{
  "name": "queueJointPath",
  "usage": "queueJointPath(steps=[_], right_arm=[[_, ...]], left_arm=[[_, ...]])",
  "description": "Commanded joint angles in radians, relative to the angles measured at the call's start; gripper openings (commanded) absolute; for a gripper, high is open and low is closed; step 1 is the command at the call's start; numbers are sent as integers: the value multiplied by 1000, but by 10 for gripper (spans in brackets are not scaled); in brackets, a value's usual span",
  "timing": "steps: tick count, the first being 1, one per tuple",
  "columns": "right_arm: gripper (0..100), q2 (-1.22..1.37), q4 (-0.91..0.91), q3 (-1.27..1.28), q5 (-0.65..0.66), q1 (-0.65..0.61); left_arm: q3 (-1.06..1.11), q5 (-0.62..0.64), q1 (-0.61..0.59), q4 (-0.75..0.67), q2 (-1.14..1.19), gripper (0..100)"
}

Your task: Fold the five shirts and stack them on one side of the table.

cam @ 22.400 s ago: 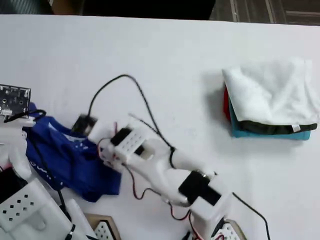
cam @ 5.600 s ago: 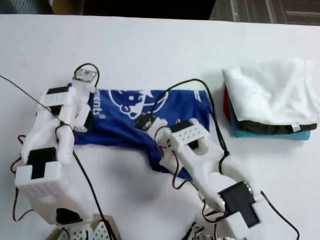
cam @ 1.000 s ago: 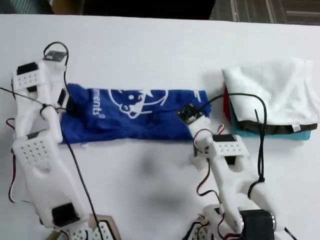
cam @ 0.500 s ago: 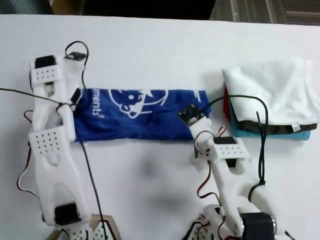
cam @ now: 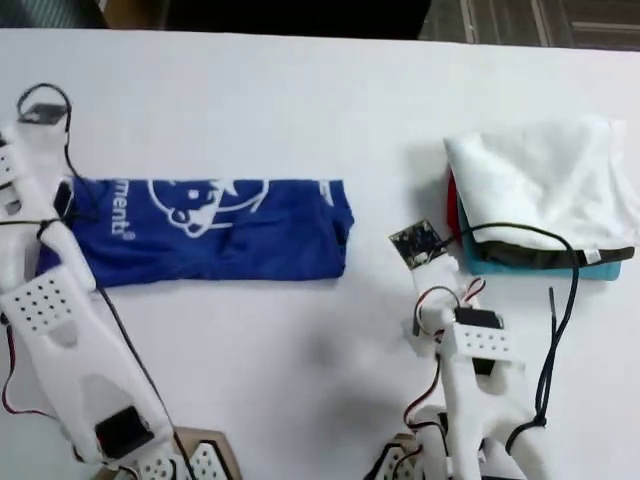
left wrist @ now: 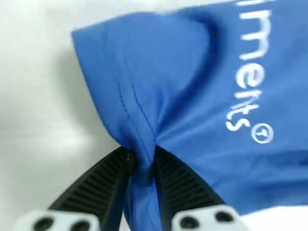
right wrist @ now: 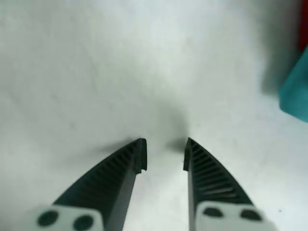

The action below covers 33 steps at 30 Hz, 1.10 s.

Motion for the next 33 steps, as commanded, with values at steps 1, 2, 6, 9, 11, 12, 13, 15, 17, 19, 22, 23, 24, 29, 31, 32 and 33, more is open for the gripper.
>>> queueJointPath(steps=[1,2,6,9,11,12,13,15,17,19,22,23,24,29,31,32,33], right_arm=[[145,-18,-15,2,-9,-2],[145,-18,-18,2,-9,-2],[145,-18,-25,2,-57,1],[145,-22,-54,3,-117,42],[146,-25,-61,3,-129,62],[146,-25,-61,3,-129,62],[146,-25,-61,3,-129,61],[146,-25,-61,3,-129,61],[146,-25,-61,3,-129,61],[146,-25,-61,3,-129,61],[146,-25,-61,3,-129,61],[145,-25,-61,3,-129,61],[145,-25,-61,3,-129,61],[145,-25,-61,3,-129,61],[145,-25,-61,3,-129,61],[145,-25,-61,3,-129,61],[145,-25,-61,3,-129,61]], left_arm=[[107,2,95,17,-193,25],[154,29,137,17,-241,25],[349,161,354,17,-445,25],[475,239,555,14,-575,25],[518,278,686,9,-621,25],[522,293,746,9,-628,25],[521,307,798,8,-628,25],[518,324,881,-14,-614,25],[518,333,937,-48,-586,25],[518,330,974,-89,-548,25],[518,330,999,-144,-499,25],[518,330,1003,-160,-485,25],[518,330,1005,-172,-474,25],[440,330,1005,-183,-430,25],[383,331,1005,-181,-417,25],[360,331,1005,-180,-411,25],[337,331,1007,-172,-404,25]])
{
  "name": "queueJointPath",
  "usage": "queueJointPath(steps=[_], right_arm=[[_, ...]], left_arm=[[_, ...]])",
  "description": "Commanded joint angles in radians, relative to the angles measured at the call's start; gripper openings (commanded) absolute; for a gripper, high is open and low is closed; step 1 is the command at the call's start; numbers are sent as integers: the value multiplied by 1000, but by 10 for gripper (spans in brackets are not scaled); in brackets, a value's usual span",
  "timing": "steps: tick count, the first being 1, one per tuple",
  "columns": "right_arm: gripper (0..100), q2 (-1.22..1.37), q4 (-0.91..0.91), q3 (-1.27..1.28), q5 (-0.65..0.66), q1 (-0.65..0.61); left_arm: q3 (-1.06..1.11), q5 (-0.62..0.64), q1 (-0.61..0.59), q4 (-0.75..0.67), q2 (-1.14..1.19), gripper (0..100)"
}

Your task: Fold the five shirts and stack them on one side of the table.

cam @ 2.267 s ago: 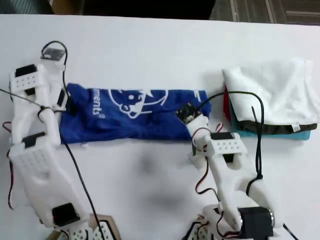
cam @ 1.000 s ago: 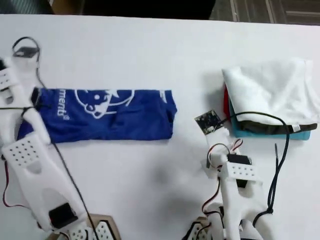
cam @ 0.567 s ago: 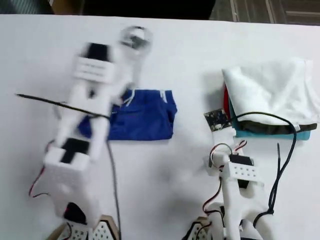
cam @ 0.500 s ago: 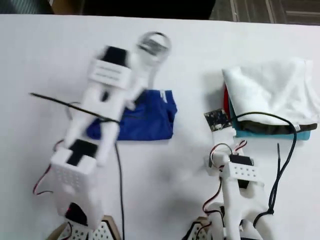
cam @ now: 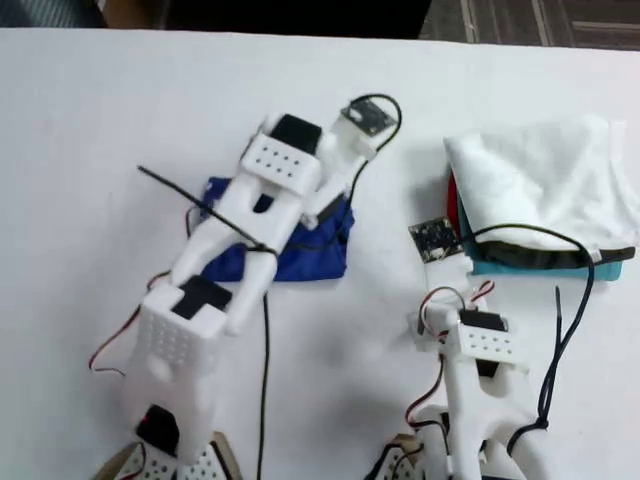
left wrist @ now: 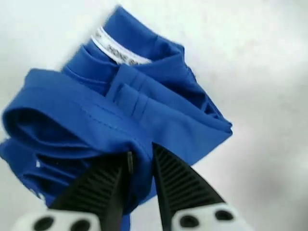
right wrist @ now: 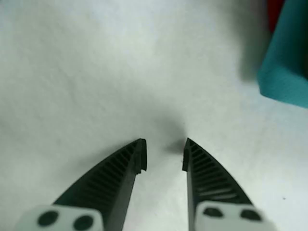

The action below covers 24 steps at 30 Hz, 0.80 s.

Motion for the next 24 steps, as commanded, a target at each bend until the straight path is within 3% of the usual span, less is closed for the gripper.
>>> queueJointPath(steps=[1,10,15,17,24], right_arm=[[145,-24,-15,0,-5,27],[145,-24,-15,0,-5,27],[145,-24,-15,0,-5,27],[145,-24,-15,0,-5,27],[145,-24,-15,0,-5,27]], left_arm=[[-113,8,11,5,11,25],[-226,6,46,58,166,38],[-395,3,20,158,176,257],[-481,3,-23,184,161,314],[-513,2,-258,183,160,277]])
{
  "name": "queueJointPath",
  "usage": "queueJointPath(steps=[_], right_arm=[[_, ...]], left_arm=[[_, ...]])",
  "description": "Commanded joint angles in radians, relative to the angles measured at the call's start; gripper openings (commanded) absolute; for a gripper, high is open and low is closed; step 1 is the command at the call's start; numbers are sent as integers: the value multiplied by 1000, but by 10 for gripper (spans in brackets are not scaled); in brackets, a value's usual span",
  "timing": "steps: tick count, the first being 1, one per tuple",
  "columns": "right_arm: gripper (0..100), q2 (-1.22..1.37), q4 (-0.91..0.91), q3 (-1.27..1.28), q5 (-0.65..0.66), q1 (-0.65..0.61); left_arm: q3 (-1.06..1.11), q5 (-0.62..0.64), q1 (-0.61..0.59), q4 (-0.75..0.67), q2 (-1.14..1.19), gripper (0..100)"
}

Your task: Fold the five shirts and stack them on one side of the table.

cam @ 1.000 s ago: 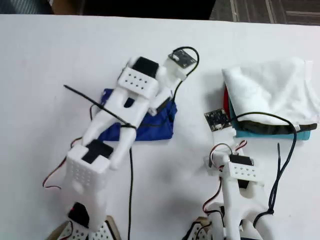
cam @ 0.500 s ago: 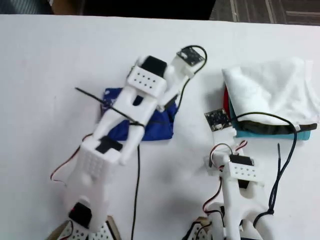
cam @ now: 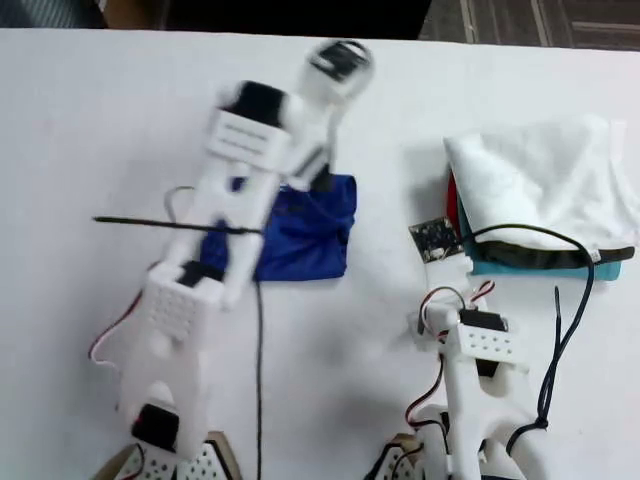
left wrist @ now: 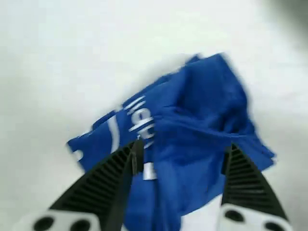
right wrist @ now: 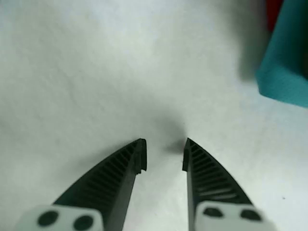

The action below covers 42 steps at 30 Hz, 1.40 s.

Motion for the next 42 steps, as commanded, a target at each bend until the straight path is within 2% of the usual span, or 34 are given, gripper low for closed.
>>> queueJointPath(steps=[1,3,5,7,11,17,20,26,32,42], right_arm=[[145,-24,-15,0,-5,24],[145,-24,-15,0,-3,24],[145,-24,-15,0,-3,24],[145,-24,-15,0,-3,24],[145,-24,-15,0,-3,24],[145,-24,-10,-20,3,7],[145,-5,76,-127,3,-61],[145,107,311,-534,-23,-326],[145,384,375,-970,-58,-552],[145,951,447,-1547,-58,-674]], left_arm=[[1,2,-109,17,-18,267],[39,0,-140,5,18,172],[61,3,-169,-18,64,7],[61,6,-199,-26,100,50],[45,8,-302,-14,112,26],[79,5,-578,21,110,27],[130,-3,-760,15,118,27],[189,-41,-1026,12,115,27],[197,-38,-1154,18,123,26],[197,-46,-1221,17,123,26]])
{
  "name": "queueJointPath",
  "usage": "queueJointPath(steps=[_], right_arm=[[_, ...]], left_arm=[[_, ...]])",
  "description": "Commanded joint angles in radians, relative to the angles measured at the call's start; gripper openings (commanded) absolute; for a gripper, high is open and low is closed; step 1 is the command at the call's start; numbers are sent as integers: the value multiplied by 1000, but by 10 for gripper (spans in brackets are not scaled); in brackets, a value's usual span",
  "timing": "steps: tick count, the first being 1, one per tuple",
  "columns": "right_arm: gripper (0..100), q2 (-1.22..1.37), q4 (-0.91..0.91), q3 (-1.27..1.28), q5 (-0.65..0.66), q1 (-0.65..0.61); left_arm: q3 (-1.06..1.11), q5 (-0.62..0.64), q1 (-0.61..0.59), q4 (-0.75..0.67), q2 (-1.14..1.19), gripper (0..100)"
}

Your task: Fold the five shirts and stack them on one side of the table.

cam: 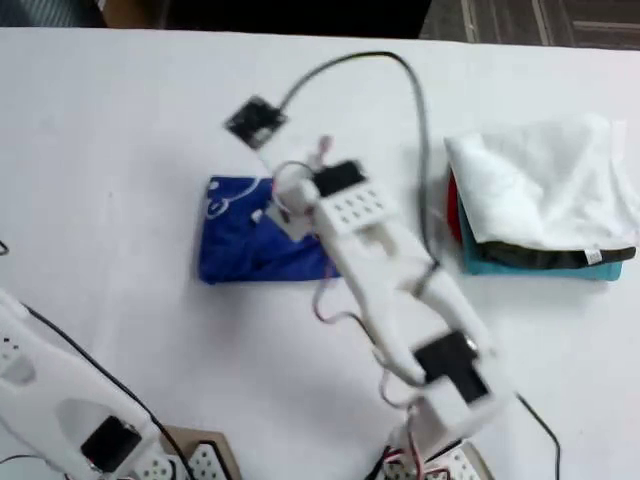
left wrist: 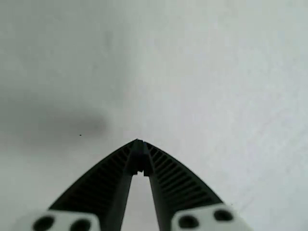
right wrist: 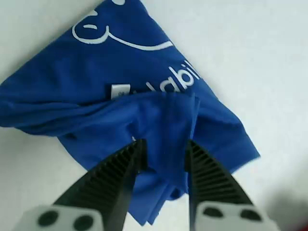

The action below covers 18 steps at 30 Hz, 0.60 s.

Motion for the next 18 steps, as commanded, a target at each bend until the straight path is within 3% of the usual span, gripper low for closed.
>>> queueJointPath(steps=[1,11,18], right_arm=[[145,145,51,-245,-8,-38],[145,512,214,-601,-3,-54],[144,541,423,-776,-3,1]], left_arm=[[-2,-9,-21,15,-9,26],[-4,-12,-25,15,-18,26],[-4,-12,-21,14,-9,26]])
